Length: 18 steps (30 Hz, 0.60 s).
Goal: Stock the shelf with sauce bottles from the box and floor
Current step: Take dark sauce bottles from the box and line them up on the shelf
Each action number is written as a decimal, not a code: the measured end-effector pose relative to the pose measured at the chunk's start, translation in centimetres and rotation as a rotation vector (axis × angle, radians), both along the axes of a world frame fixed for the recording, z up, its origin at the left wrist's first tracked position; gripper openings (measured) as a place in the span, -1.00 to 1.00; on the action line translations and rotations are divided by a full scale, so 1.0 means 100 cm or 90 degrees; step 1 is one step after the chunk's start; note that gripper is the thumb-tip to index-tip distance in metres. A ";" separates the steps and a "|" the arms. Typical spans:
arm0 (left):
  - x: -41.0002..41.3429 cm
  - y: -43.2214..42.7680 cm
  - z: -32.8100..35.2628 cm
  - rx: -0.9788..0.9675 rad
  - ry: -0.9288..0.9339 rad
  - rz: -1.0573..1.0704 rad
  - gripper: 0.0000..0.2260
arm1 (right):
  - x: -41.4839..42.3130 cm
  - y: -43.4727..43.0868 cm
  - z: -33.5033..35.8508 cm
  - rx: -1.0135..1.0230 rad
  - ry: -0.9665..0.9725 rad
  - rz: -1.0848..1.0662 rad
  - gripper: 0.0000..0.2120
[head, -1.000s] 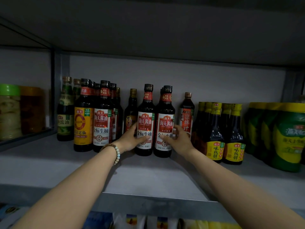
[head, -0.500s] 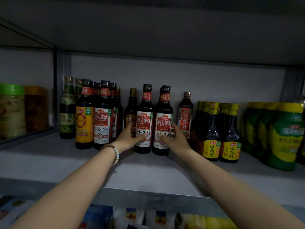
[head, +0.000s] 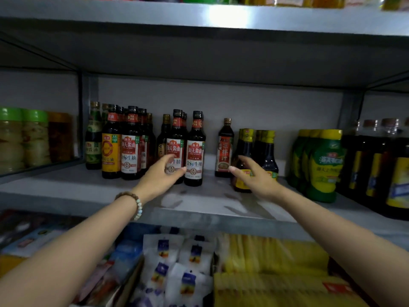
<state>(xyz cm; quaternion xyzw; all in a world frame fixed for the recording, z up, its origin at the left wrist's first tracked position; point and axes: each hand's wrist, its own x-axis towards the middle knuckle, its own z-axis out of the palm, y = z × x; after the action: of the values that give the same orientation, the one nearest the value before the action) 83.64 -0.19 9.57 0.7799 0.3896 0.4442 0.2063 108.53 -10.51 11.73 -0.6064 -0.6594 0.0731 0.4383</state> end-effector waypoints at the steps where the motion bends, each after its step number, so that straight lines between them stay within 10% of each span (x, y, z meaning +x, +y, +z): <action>1: 0.007 -0.018 -0.002 0.008 0.015 0.003 -0.39 | 0.010 -0.015 0.000 -0.001 -0.019 -0.009 -0.35; 18: 0.187 -0.298 -0.141 0.137 0.237 -0.020 -0.52 | 0.173 -0.280 -0.123 -0.127 -0.274 0.003 -0.39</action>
<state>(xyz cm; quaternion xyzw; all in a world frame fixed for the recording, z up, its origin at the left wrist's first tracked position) 102.38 -29.96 -4.50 0.8719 0.3594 0.3282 0.0535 125.78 -38.48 -0.58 -0.6465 -0.7288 0.0079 0.2256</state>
